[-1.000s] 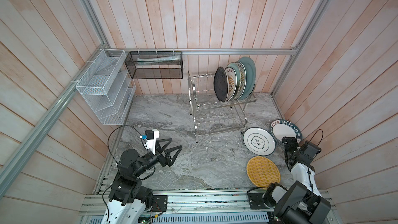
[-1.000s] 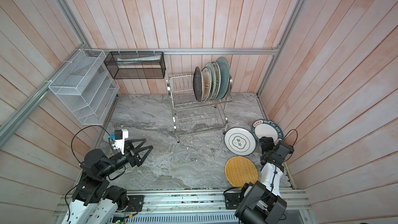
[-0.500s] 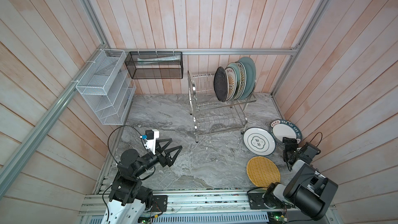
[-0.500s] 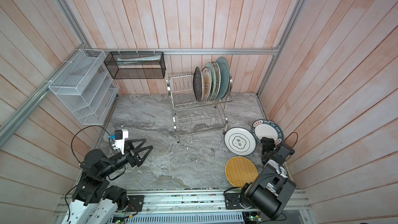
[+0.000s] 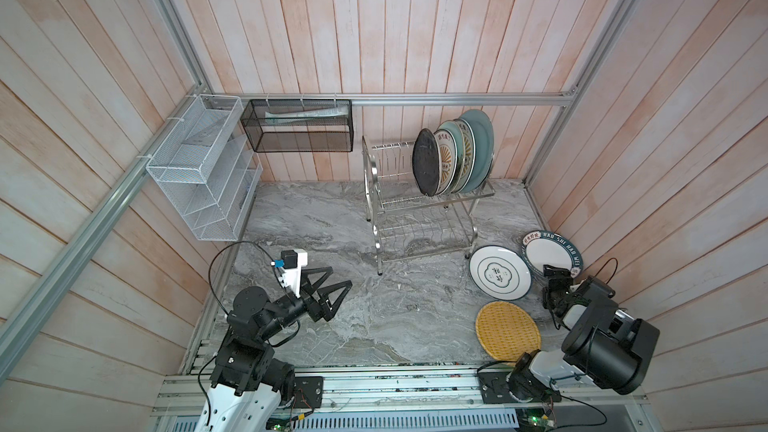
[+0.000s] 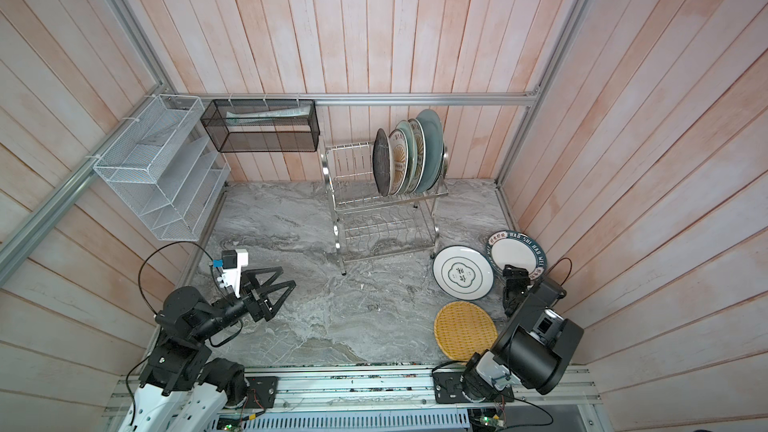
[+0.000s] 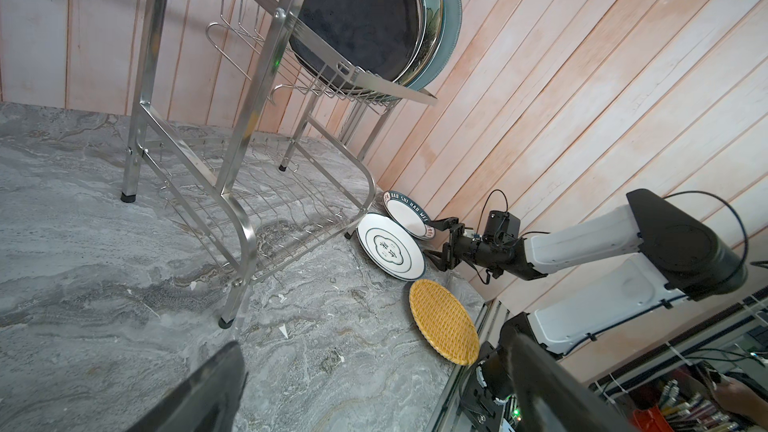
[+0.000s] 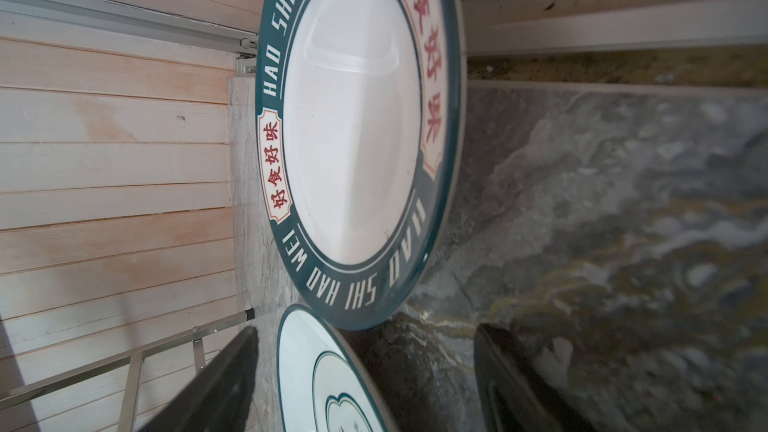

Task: Load the plates into the dish rack

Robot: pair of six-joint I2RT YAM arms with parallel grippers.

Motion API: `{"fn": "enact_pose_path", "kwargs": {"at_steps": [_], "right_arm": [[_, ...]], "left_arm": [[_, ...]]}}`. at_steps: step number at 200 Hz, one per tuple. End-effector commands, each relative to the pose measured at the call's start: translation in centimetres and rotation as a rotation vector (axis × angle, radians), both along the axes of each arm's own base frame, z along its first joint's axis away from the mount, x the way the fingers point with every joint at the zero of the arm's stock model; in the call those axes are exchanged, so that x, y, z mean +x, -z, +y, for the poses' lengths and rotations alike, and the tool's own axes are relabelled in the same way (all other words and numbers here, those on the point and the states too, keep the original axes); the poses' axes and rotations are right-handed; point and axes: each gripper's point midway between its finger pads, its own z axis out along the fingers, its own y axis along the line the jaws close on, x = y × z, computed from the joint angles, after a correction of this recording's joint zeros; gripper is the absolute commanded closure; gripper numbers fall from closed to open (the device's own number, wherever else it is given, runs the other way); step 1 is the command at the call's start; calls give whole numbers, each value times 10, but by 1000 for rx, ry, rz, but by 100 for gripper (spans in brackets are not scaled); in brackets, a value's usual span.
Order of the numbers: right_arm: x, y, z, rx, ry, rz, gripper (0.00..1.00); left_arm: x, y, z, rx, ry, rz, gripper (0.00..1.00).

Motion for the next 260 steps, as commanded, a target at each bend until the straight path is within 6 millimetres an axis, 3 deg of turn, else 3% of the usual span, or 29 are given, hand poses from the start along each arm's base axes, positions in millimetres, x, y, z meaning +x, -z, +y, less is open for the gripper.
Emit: {"fn": "enact_pose_path", "kwargs": {"at_steps": [1,26,57,78,93,123,172,186,226,260], "right_arm": [[2,7,-1,30,8,3,21],[5,11,-1,55,5,-4,30],[7,13,2,67,-6,-19,53],[7,6,0,44,-3,-28,68],[7,0,-3,22,4,-27,84],[12,-17,-8,-26,7,-35,100],[19,-49,-9,-81,0,-70,100],[17,-50,-7,-66,4,-63,100],[15,-36,1,-5,-9,-62,58],[13,-21,3,29,-12,-44,45]], "left_arm": [[-3,-12,-1,-12,13,-33,0],[-4,-13,0,-12,14,-38,0],[-5,-14,0,-13,12,-44,0],[-4,-13,0,-13,11,-41,0],[-4,-13,0,-13,12,-41,0],[-4,-13,0,-14,10,-40,0],[-4,-13,1,-13,7,-42,0],[-4,-14,1,-13,8,-44,0],[-5,-15,1,-15,10,-48,0],[-5,-14,0,-14,17,-44,0]]}}
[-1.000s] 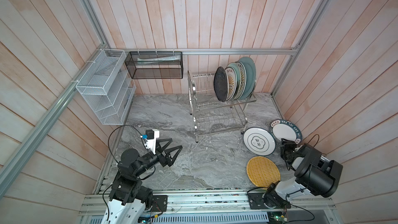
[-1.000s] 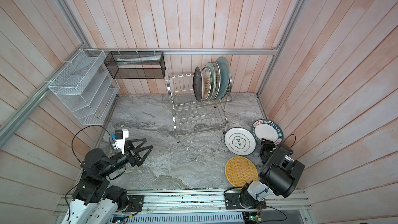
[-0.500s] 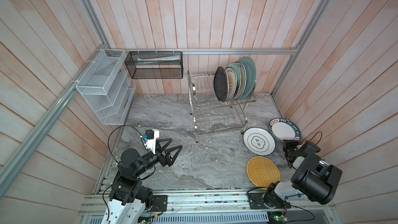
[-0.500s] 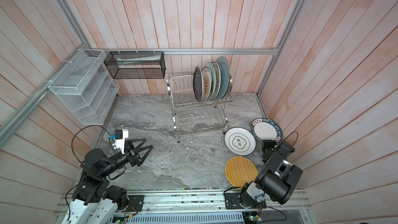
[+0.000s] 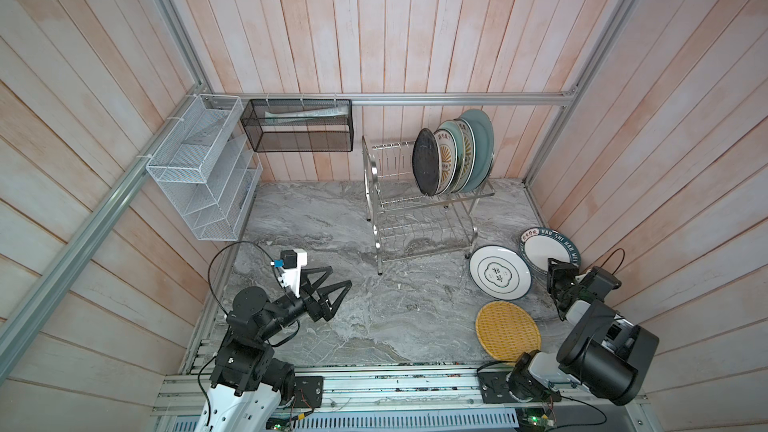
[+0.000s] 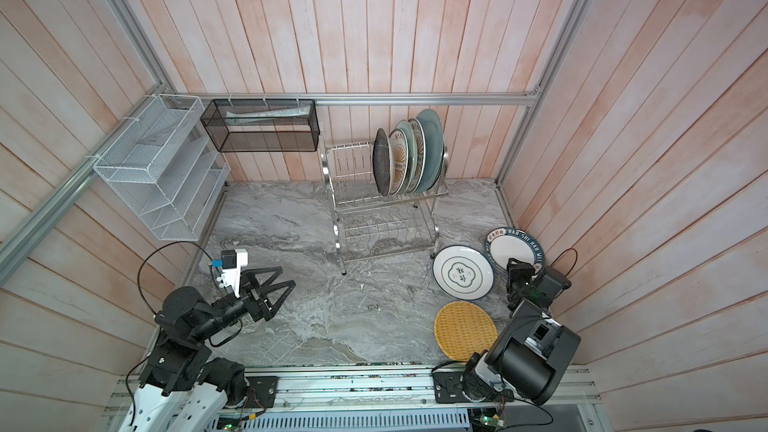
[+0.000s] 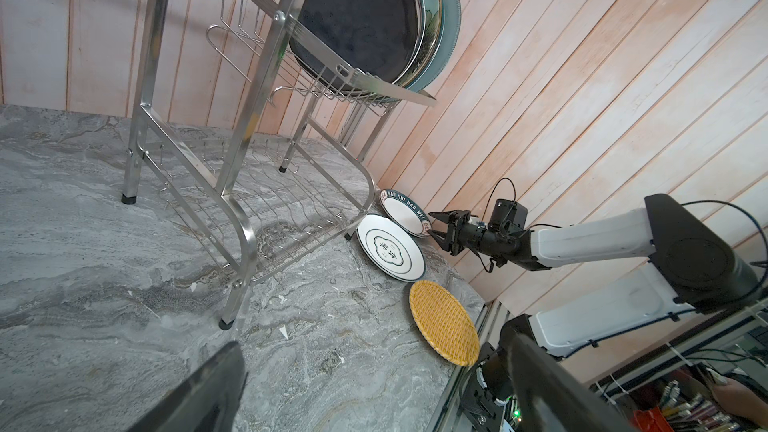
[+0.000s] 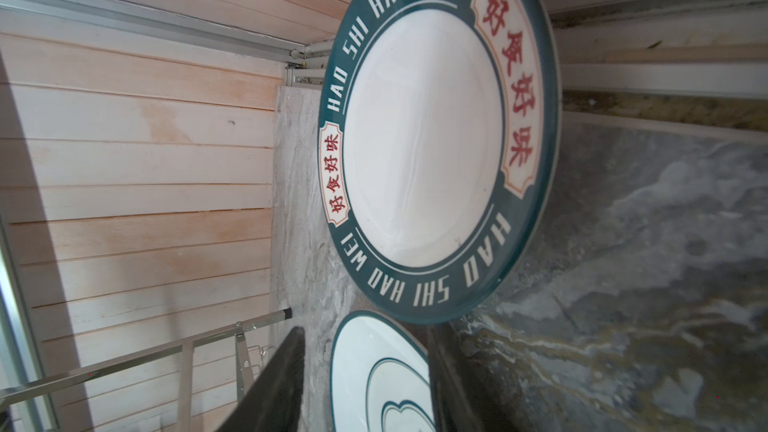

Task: Load the plates into the dish rack

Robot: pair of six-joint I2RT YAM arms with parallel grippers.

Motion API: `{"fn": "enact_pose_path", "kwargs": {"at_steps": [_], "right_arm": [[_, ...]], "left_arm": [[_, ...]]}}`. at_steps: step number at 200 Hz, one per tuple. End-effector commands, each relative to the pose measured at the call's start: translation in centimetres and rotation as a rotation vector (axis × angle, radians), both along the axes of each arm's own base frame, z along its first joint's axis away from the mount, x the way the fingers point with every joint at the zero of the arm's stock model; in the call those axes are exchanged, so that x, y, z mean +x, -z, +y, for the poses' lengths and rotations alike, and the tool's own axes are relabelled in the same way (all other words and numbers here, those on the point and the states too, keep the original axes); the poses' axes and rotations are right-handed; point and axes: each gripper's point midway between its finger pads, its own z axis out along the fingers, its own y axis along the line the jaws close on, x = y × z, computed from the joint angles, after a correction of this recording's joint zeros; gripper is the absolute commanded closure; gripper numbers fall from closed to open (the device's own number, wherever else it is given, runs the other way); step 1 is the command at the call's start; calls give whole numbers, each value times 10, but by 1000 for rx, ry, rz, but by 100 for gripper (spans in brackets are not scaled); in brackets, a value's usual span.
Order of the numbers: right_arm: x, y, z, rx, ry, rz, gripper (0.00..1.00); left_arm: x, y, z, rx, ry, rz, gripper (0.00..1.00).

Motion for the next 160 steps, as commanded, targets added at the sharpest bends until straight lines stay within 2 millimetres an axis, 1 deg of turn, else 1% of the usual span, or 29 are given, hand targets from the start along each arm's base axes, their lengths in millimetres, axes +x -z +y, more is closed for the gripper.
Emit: {"fn": "enact_pose_path", "kwargs": {"at_steps": [1,28,45,98,160], "right_arm": [[-3,13,4,34,-6,16,45],[-4,17,-1,29,17,28,36],[-4,20,-4,28,27,34,35],[-3,30,-10,47,63,24,34],[-1,36,-18,68,114,0,35]], "left_arm": [[-5,-13,-1,-13,19,-40,0],[-5,-12,-2,-13,23,-36,0],[-4,-12,-1,-13,22,-38,0],[-2,-10,-2,-10,23,-26,0],[0,-8,-3,-9,23,-18,0]]}}
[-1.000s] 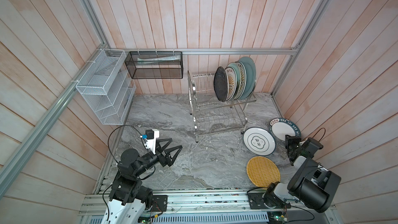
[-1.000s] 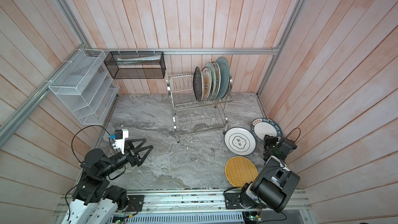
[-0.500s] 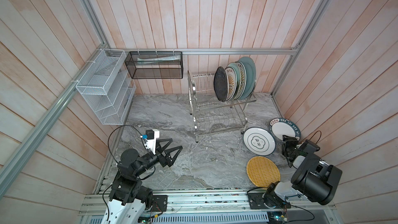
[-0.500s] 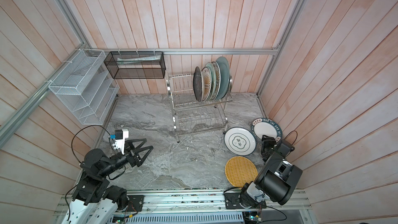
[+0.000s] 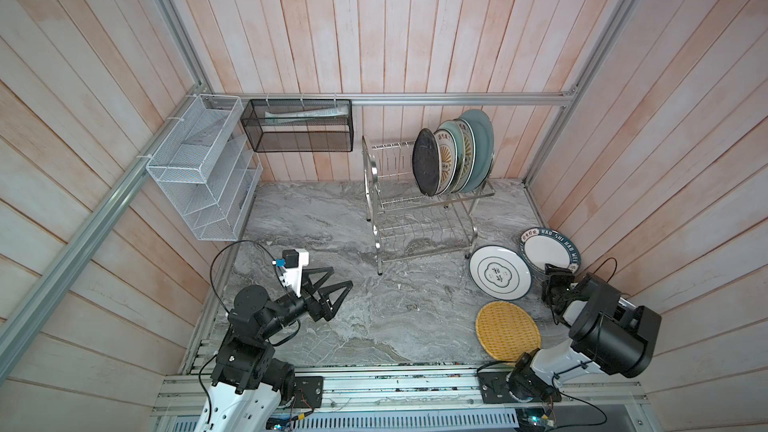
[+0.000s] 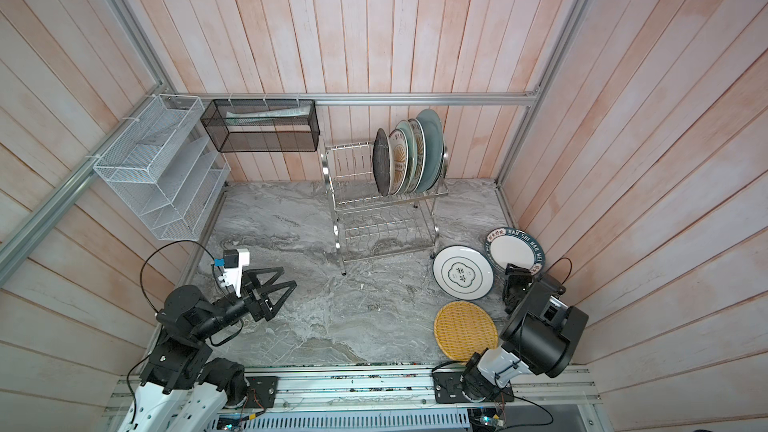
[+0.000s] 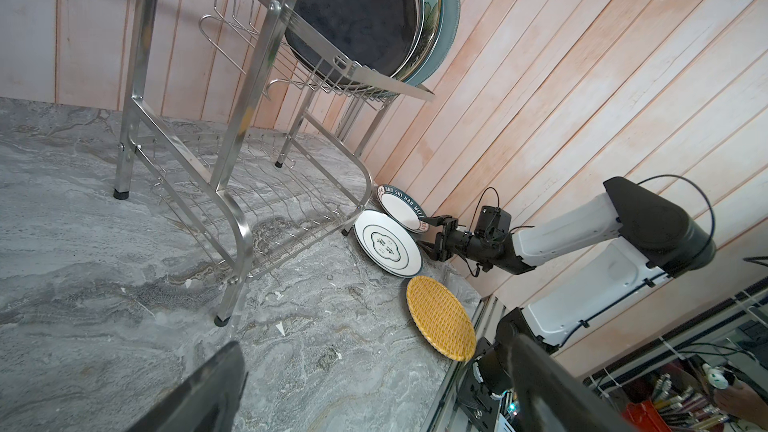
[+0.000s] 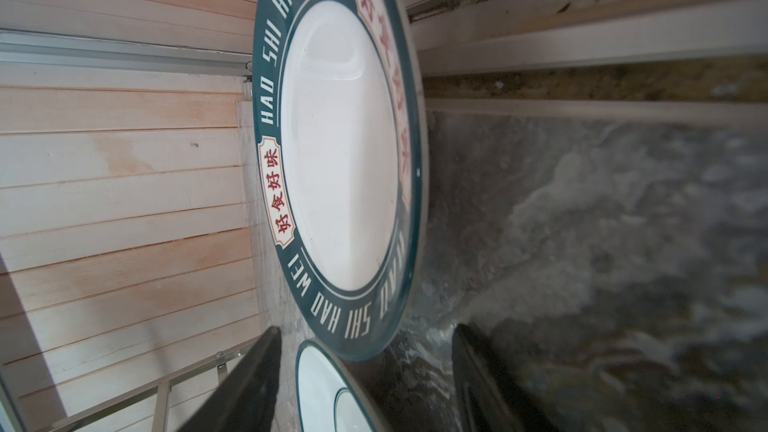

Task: Load the plates into the dish rack

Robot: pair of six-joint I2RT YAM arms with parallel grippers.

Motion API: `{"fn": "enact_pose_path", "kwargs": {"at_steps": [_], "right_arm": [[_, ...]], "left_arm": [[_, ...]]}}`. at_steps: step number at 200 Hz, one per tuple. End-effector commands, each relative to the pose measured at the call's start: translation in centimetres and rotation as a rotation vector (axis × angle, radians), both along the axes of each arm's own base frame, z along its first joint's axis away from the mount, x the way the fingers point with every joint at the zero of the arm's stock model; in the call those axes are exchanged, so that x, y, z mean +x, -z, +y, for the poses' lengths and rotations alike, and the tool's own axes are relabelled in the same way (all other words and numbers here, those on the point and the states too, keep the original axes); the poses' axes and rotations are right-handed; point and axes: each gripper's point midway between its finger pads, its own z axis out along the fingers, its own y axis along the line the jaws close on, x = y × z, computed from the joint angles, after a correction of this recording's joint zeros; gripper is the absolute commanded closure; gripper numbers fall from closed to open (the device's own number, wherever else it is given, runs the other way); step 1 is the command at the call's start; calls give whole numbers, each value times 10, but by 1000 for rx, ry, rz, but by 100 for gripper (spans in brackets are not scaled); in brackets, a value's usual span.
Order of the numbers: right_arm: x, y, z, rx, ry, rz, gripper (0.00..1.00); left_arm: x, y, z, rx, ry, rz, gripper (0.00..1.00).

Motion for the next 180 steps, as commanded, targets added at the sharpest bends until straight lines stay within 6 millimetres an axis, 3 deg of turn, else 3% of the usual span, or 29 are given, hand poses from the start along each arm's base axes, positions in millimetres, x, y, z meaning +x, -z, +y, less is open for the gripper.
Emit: {"fn": "enact_pose_path", "kwargs": {"at_steps": [1,90,125,144,180], "right_arm": [[1,-1,-9,-9,45,-22,35],[4,19,-12,62,89,-43,45],[4,25,-11,72,100,-39,56],[6,25,-12,64,99,-46,75],[6,22,-13,45,110,-69,85]], "left_arm": [[-1,-10,0,-11,6,-28,0],[0,-9,0,-10,5,-24,0],[1,-8,0,-9,3,-20,0],[1,-9,0,-10,4,-23,0],[1,-8,0,-9,3,-21,0]]}}
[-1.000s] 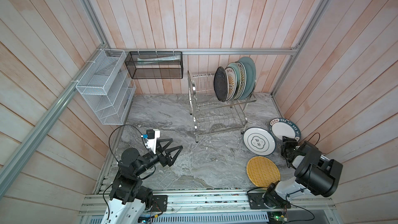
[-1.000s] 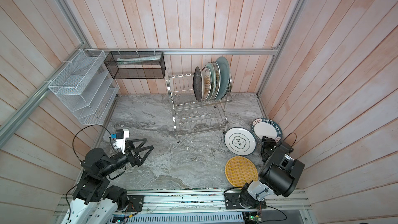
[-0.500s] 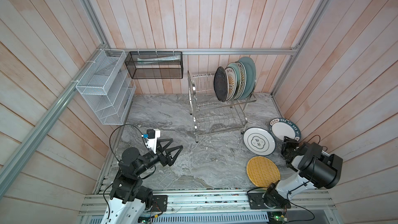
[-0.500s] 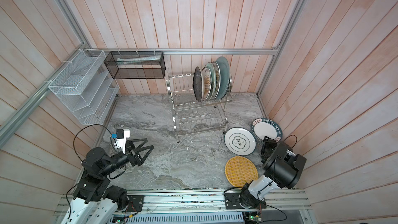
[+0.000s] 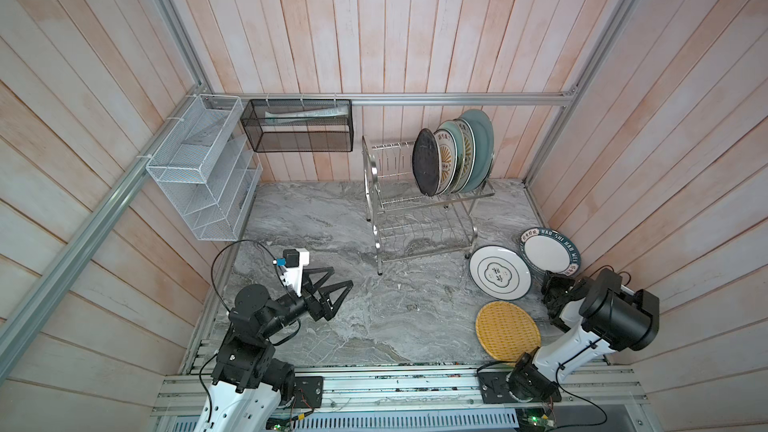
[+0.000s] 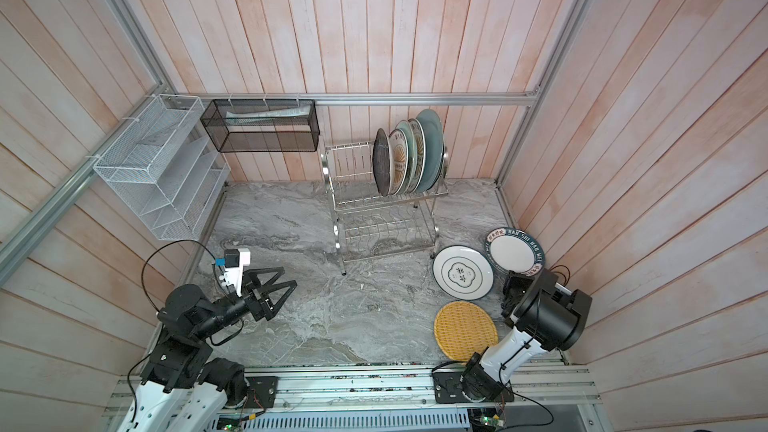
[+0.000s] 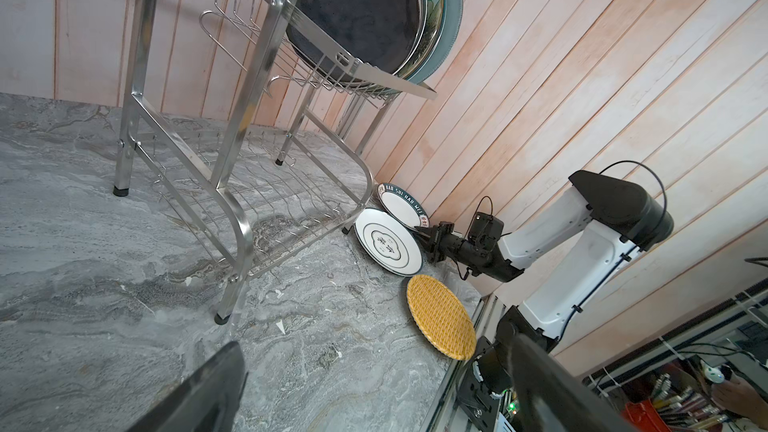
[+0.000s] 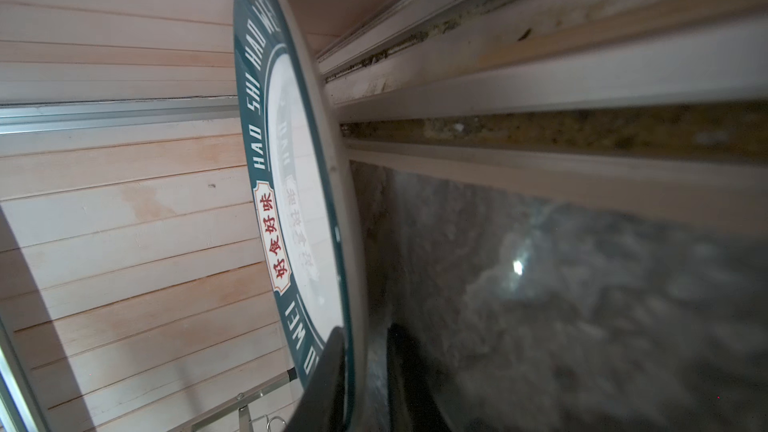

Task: Load the plates into the dish rack
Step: 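Grasp the 'HAO SHI HAO WEI' plate's rim with the right gripper and tilt it up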

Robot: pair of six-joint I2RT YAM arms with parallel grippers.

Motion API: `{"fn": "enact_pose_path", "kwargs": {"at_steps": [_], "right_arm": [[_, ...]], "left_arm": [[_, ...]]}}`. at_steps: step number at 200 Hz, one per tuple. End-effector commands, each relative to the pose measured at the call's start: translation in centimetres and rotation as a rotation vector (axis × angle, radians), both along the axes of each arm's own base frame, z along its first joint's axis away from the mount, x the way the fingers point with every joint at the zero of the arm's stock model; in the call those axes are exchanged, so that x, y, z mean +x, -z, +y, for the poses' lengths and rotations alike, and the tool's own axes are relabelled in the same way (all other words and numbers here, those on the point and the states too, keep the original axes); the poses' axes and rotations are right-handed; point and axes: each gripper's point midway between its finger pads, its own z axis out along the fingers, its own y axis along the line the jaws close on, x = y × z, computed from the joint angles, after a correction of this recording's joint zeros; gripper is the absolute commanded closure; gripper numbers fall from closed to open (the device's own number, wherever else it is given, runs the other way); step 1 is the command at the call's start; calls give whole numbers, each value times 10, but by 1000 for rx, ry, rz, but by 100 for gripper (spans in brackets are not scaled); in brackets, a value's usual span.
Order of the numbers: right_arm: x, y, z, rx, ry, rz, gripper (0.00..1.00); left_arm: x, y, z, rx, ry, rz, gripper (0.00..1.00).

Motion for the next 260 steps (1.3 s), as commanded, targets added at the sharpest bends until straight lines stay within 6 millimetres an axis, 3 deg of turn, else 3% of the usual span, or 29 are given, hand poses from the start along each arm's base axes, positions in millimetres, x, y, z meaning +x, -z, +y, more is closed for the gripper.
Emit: {"fn": "enact_pose_path", "kwargs": {"at_steps": [1,56,90,117,180,219,260], "right_arm": [[-2,3,-1,-14,17,2,85],[3,-7,-3,-34,20,-21,100],[5,-15,0,-54,10,-29,100],[6,-33,-4,-103,16,-40,100],[15,-106,-8,-263,17,-79,100],[1,-148,8,-349,-2,-135,100],[-19,-206,29,-489,-32,-216,100]], "left_arm": [[0,-10,0,-11,1,-29,0],[0,-10,0,-11,2,-27,0],[2,-8,0,-9,1,-20,0],[3,-7,0,-7,-1,-16,0],[3,-7,1,-8,-3,-15,0],[3,-7,1,-8,-5,-15,0],[5,-7,2,-8,-10,-6,0]]}}
